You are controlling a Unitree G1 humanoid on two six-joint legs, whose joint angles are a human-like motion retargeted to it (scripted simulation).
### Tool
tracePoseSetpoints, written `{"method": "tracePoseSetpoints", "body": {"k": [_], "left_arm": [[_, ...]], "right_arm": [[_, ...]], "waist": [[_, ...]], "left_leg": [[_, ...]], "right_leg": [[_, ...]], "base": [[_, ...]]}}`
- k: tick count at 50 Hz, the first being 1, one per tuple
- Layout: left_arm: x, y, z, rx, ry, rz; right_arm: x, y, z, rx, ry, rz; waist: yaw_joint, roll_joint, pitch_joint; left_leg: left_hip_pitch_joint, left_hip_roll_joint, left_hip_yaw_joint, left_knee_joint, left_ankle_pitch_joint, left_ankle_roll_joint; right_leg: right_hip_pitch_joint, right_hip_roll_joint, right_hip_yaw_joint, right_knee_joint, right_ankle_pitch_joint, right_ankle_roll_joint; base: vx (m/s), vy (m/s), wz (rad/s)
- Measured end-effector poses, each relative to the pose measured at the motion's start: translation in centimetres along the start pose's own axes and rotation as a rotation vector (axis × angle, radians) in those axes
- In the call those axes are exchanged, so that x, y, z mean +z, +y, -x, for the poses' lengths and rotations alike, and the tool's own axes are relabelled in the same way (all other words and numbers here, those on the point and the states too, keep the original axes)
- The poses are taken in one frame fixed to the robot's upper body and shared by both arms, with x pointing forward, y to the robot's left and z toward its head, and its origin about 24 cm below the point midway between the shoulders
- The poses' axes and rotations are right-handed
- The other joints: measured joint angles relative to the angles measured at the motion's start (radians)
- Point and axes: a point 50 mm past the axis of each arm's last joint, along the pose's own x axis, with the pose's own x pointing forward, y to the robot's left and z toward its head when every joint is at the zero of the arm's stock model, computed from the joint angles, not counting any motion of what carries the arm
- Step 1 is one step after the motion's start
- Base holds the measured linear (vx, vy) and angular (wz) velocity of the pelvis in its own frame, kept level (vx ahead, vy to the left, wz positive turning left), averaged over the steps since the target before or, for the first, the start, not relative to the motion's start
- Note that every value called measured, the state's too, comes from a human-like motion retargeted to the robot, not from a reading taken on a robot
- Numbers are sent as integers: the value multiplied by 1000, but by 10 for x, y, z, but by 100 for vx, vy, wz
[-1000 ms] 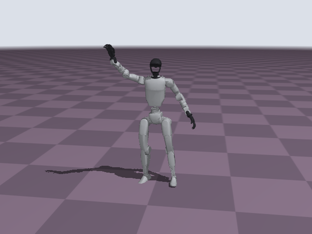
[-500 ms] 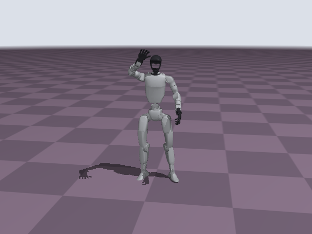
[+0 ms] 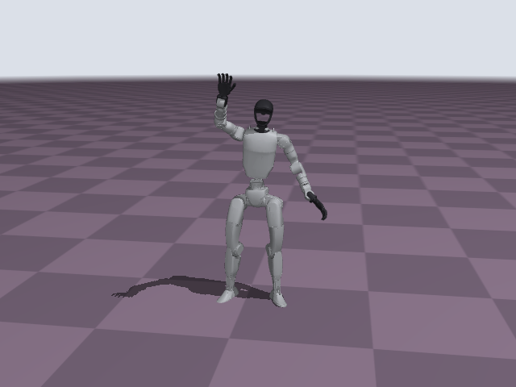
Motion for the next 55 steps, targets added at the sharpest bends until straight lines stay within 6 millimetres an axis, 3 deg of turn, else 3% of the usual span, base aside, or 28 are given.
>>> {"method": "tracePoseSetpoints", "body": {"k": [3,6,9,12,15,17,21,24,26,29,32,34,36,40,44,47,49,52,55], "left_arm": [[41,-28,0,-89,-116,63],[88,-61,10,-231,-291,67],[130,-89,31,-381,-485,37],[153,-105,50,-482,-615,20],[154,-108,55,-503,-634,34],[141,-104,50,-484,-594,31],[95,-86,35,-427,-467,-74],[51,-64,24,-391,-342,-210],[19,-46,20,-366,-242,-291],[-30,-21,21,-312,-73,-363],[-74,-4,32,-257,92,-386],[-95,-1,41,-247,178,-386],[-108,-4,48,-262,231,-375],[-103,-18,50,-319,222,-323],[-62,-41,38,-362,82,-267],[-17,-64,31,-399,-79,-246],[17,-81,31,-439,-207,-227],[67,-105,42,-517,-391,-146],[104,-119,57,-603,-512,-6]], "right_arm": [[85,0,2,7,-211,-190],[150,-12,10,-2,-389,-315],[181,-24,17,-19,-490,-368],[177,-26,16,-23,-503,-352],[141,-19,6,-11,-414,-290],[99,-13,-1,2,-295,-236],[-11,-14,-6,8,10,-63],[-97,-34,6,-2,224,140],[-144,-54,19,-15,342,268],[-185,-80,37,-63,464,384],[-190,-89,41,-124,476,410],[-174,-82,35,-152,407,396],[-145,-66,29,-167,298,363],[-65,-20,34,-143,54,208],[29,29,69,-12,-146,-49],[93,55,108,119,-247,-241],[125,65,133,195,-288,-339],[147,76,163,277,-303,-413],[133,87,180,329,-259,-388]], "waist": [[15,7,10],[24,15,12],[27,23,8],[19,29,0],[4,35,-8],[-10,38,-12],[-40,36,-15],[-59,30,-23],[-72,26,-27],[-92,30,-25],[-102,48,-14],[-99,65,-4],[-90,83,9],[-65,100,36],[-38,104,62],[-21,111,78],[-11,122,84],[0,142,88],[4,158,90]], "left_leg": [[2,-13,0,18,-16,11],[-4,-29,-17,26,-25,18],[-10,-47,-46,24,-30,20],[-9,-64,-82,13,-33,19],[-6,-64,-113,-3,-28,12],[-2,-61,-132,-11,-25,7],[0,-57,-168,-16,-23,0],[-16,-56,-186,-20,-14,-1],[-27,-58,-193,-24,-7,-1],[-28,-71,-195,-27,-6,-1],[-18,-78,-177,-24,-12,-1],[-14,-72,-151,-16,-16,-1],[-12,-59,-117,-5,-20,-1],[-5,-24,-45,17,-23,-1],[9,0,4,19,-20,0],[17,7,20,9,-14,0],[15,9,19,2,-9,0],[1,8,5,-10,3,0],[-18,4,-18,-25,20,0]], "right_leg": [[5,-19,9,7,0,0],[8,-42,2,15,-1,0],[13,-68,-20,31,-2,0],[19,-94,-55,61,-5,-2],[17,-100,-96,101,-7,-17],[15,-99,-117,126,-12,-23],[7,-79,-121,150,-31,-10],[-10,-43,-98,126,-36,0],[-20,-24,-84,101,-32,0],[-18,-22,-69,71,-24,0],[-11,-28,-47,54,-13,0],[-14,-21,-23,45,-3,0],[-22,-5,7,35,7,0],[-37,44,67,13,25,0],[-41,82,105,-9,38,0],[-38,96,117,-23,44,0],[-39,100,114,-29,46,0],[-44,100,98,-37,49,0],[-53,97,72,-43,52,0]], "base": [[0,13,-1],[-1,15,32],[1,16,56],[3,16,66],[3,11,56],[4,9,49],[4,6,44],[0,0,31],[0,-1,10],[2,1,-3],[5,1,-38],[1,-6,-73],[-2,-13,-94],[-5,-20,-98],[-4,-20,-65],[-3,-15,-22],[-3,-11,7],[-3,-8,30],[-4,-5,43]]}}
